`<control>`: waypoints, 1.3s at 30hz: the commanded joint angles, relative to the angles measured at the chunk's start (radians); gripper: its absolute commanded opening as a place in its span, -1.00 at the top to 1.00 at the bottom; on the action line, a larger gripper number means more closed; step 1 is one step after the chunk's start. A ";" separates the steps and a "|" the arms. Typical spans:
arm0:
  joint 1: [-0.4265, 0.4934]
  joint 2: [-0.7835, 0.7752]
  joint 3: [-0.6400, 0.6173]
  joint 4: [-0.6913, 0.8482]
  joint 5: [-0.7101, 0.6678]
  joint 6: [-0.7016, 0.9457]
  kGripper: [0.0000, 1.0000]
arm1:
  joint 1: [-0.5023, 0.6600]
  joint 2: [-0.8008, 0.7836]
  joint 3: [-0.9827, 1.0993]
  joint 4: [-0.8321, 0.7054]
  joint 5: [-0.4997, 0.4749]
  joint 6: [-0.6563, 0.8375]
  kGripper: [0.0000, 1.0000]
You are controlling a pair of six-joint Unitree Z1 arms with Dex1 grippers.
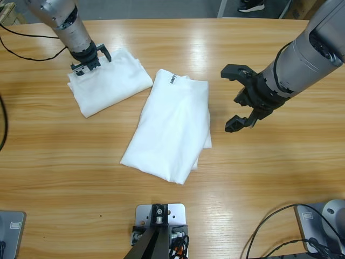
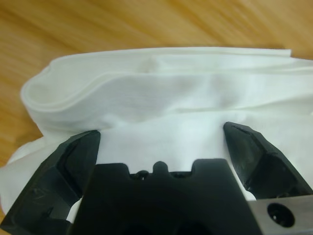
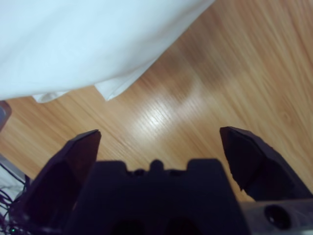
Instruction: Fold clothes
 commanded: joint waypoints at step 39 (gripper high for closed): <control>-0.126 -0.390 0.426 -0.169 -0.863 0.397 -0.78 | -0.298 -0.158 0.503 -0.421 0.427 0.493 -0.92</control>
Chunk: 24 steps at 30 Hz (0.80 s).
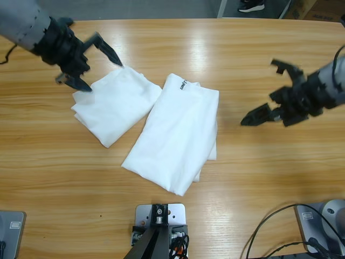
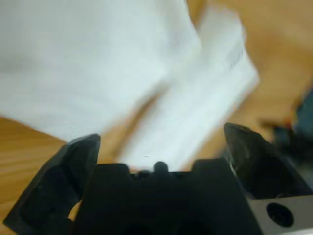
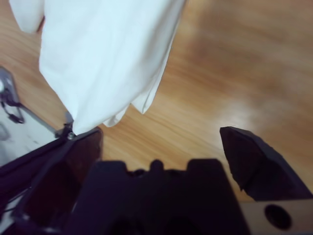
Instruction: Fold clothes
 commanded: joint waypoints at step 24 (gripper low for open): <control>-0.122 0.220 0.367 -0.566 -0.145 0.149 -1.00 | -0.021 0.217 0.416 -0.742 0.192 0.205 -0.88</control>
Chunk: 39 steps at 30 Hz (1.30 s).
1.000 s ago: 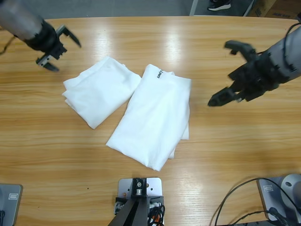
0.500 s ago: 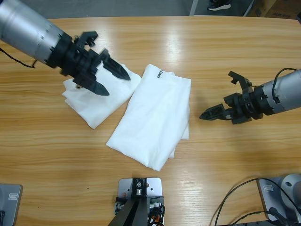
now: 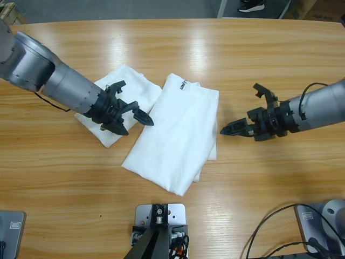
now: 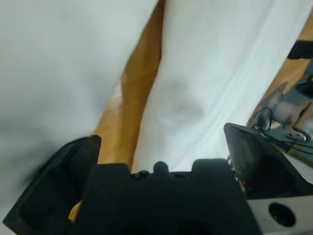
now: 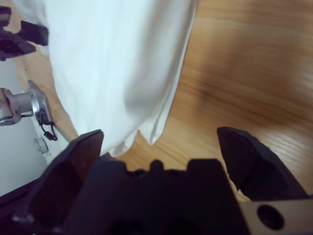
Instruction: Fold clothes
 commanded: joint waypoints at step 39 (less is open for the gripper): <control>-0.135 0.172 -0.125 -0.169 0.006 -0.138 0.45 | -0.011 0.566 0.244 -0.759 0.213 0.103 -0.22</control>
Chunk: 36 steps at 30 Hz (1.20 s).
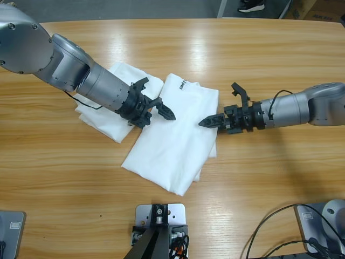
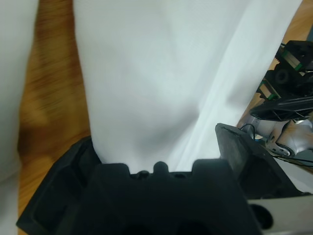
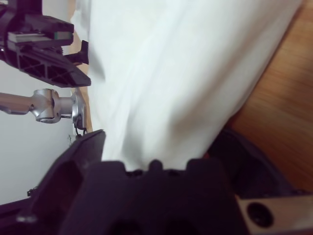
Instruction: Fold clothes
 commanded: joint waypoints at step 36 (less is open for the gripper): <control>-0.156 -0.076 -0.085 -0.092 0.229 -0.050 1.00 | 0.070 -0.259 -0.109 0.423 0.023 -0.007 1.00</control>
